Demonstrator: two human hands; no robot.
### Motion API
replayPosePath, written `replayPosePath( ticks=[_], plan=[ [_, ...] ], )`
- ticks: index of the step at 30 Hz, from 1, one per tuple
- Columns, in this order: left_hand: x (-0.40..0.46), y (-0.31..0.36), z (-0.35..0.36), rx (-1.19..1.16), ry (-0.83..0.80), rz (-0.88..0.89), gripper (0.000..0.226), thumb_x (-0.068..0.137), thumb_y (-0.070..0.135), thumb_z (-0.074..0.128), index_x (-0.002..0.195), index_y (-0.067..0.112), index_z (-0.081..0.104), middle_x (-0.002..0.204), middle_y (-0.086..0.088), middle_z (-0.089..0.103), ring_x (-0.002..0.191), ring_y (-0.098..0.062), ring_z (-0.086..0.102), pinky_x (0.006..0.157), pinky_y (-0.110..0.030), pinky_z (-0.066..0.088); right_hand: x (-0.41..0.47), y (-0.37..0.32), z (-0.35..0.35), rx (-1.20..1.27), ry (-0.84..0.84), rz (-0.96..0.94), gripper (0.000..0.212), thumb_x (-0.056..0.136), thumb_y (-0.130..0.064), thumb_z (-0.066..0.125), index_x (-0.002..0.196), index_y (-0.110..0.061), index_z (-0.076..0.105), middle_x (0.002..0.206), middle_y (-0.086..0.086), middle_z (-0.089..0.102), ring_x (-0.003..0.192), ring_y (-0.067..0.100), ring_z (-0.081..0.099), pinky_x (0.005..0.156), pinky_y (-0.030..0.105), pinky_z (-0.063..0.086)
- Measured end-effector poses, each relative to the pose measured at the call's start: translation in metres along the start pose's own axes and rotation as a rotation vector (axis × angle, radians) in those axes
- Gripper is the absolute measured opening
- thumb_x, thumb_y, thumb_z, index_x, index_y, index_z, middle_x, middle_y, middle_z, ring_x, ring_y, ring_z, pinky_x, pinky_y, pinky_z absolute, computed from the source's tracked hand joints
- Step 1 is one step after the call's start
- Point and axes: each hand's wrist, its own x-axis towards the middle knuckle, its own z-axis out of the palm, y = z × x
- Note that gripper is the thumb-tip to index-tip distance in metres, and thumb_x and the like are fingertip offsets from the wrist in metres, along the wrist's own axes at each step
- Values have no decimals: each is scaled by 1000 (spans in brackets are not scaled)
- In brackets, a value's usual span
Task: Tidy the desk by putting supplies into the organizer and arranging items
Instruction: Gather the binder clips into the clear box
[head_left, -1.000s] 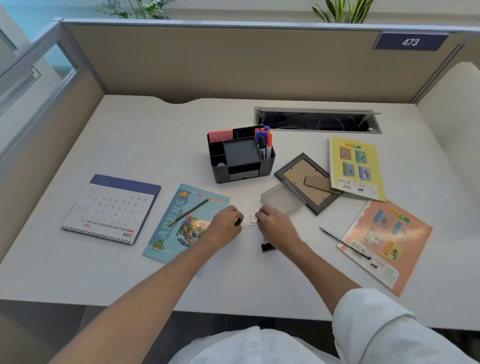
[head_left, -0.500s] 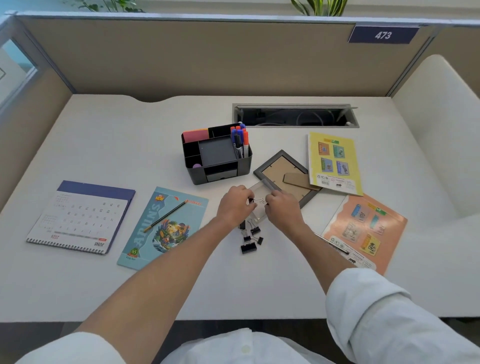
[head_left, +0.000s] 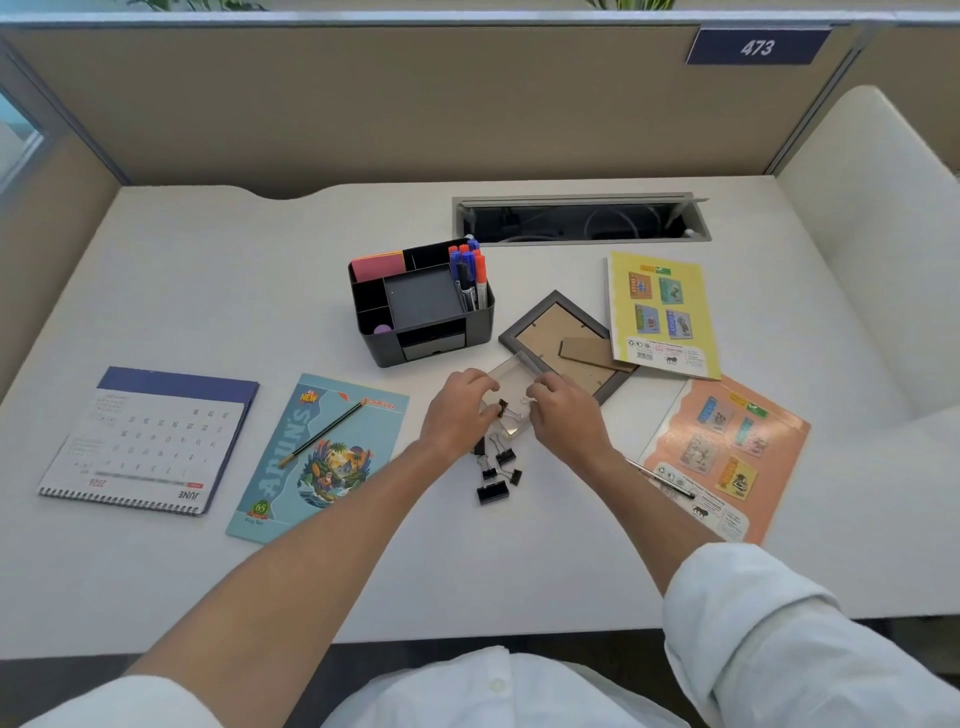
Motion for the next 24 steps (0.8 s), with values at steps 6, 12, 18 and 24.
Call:
replayPosePath(
  ticks=[6,12,18,24],
  plan=[
    [-26,-28,-2,-73,130,-62,32,87,6,55,118,10,62,122,-2,59,113,-18,52,94,-24,39,-25,-11,5,35,31,-152,8,82,-4,59,78,-7,65,74,3,60,62,20,56,44,32,49],
    [-44,-52,4,-45,-17,-66,45,84,0,54,127,13,56,134,-1,53,126,-18,45,105,-26,34,-40,-38,22,50,-73,-242,8,71,-2,67,73,-8,62,72,3,59,60,22,57,41,28,44],
    [-36,-48,5,90,-154,141,53,86,-6,48,134,16,50,143,1,45,134,-22,32,107,-35,37,-33,-66,39,37,-132,-151,13,68,1,70,71,-6,60,69,7,58,50,26,55,36,27,40],
    [-28,-50,9,321,-231,300,54,88,-1,50,137,22,46,144,1,45,128,-27,35,106,-34,35,-29,-76,49,-65,-157,-48,21,58,-6,82,72,-8,67,70,5,66,57,21,62,36,23,39]
  ],
)
